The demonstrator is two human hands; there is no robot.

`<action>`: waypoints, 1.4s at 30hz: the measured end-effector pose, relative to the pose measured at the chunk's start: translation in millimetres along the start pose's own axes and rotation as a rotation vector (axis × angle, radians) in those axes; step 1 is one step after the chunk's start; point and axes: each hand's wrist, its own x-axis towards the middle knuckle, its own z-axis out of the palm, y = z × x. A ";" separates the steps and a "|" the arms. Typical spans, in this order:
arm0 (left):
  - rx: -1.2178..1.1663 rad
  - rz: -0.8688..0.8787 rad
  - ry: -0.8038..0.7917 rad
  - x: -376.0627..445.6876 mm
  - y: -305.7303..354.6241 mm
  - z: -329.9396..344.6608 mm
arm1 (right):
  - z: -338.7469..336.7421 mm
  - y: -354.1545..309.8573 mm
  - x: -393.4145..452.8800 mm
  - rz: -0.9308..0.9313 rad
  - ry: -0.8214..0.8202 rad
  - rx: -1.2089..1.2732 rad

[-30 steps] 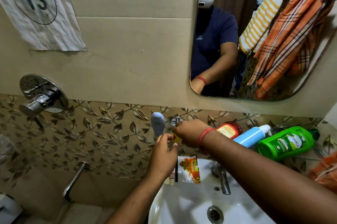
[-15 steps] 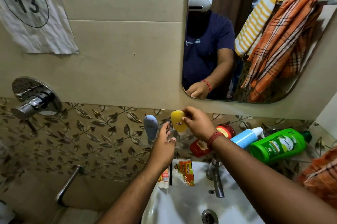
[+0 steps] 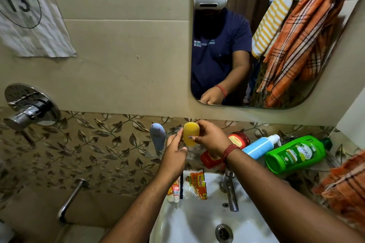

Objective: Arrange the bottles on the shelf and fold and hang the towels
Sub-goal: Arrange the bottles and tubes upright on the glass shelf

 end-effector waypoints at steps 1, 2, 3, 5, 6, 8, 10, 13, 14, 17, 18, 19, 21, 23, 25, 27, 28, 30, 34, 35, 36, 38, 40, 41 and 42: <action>0.007 -0.001 -0.001 0.6 -0.2 0.5 | 1.0 -0.4 0.2 -0.005 -0.004 -0.043; 0.011 -0.005 -0.003 1.3 -0.5 0.9 | 1.8 -1.0 0.3 -0.009 -0.003 -0.074; 0.012 -0.011 -0.006 1.6 -0.9 1.1 | 2.5 -1.8 0.5 -0.010 0.000 -0.091; -0.003 -0.020 -0.020 0.8 -1.3 0.9 | 2.6 -2.8 0.9 -0.014 0.001 -0.108; -0.023 -0.025 -0.033 0.0 -1.7 0.4 | 2.7 -3.1 0.8 -0.018 -0.002 -0.119; -0.057 -0.038 -0.050 -1.7 -2.6 -0.6 | 2.9 -3.6 0.4 -0.024 -0.008 -0.130; -0.078 -0.051 -0.047 -3.3 -3.0 -1.1 | 4.3 -3.9 0.4 -0.024 -0.008 -0.120; -0.097 -0.044 -0.037 -4.4 -3.3 -2.0 | 7.9 -5.5 0.3 -0.023 -0.006 -0.095; -0.095 -0.039 -0.038 -5.0 -3.3 -2.6 | 8.9 -5.6 0.2 -0.025 -0.005 -0.090; -0.093 -0.029 -0.045 -5.7 -6.0 -4.0 | 9.9 -5.3 -1.1 -0.035 -0.007 -0.080; -0.096 -0.030 -0.046 -5.9 -6.9 -4.2 | 10.0 -5.2 -1.4 -0.036 -0.008 -0.079; -0.100 -0.033 -0.048 -6.2 -7.0 -4.4 | 10.0 -5.3 -1.8 -0.037 -0.007 -0.079; -0.102 -0.035 -0.050 -6.8 -6.4 -4.4 | 9.8 -5.8 -2.2 -0.038 -0.005 -0.080; -0.106 -0.040 -0.053 -7.7 -4.3 -4.8 | 9.5 -6.7 -2.7 -0.040 -0.008 -0.082; -0.097 -0.046 -0.057 -9.0 -2.0 -5.9 | 9.3 -6.9 -3.1 -0.043 -0.009 -0.084; -0.080 -0.045 -0.068 -9.9 -1.5 -7.2 | 9.4 -6.7 -3.5 -0.042 -0.008 -0.084; -0.072 -0.041 -0.073 -10.4 -1.4 -7.8 | 9.6 -6.8 -3.7 -0.039 -0.009 -0.083; -0.065 -0.036 -0.074 -11.3 -1.0 -8.4 | 9.8 -7.0 -4.2 -0.033 -0.014 -0.079; -0.069 -0.030 -0.079 -12.1 -0.6 -7.8 | 9.5 -7.5 -5.6 -0.021 -0.019 -0.077; -0.070 -0.031 -0.080 -12.1 -0.8 -7.7 | 9.6 -7.9 -5.8 -0.022 -0.020 -0.077; -0.074 -0.035 -0.081 -12.0 -1.5 -7.6 | 9.3 -8.0 -5.9 -0.021 -0.023 -0.077; -0.091 -0.044 -0.078 -12.7 -2.8 -8.1 | 6.5 -8.9 -6.4 -0.012 -0.028 -0.065; -0.134 -0.058 -0.057 -14.9 -5.3 -9.6 | -1.6 -10.2 -8.0 -0.004 -0.002 -0.029; -0.157 -0.068 -0.039 -17.2 -7.5 -10.7 | -7.4 -10.3 -10.1 -0.001 0.026 -0.016; -0.169 -0.073 -0.017 -20.7 -10.3 -11.6 | -14.2 -9.7 -13.0 -0.002 0.058 -0.020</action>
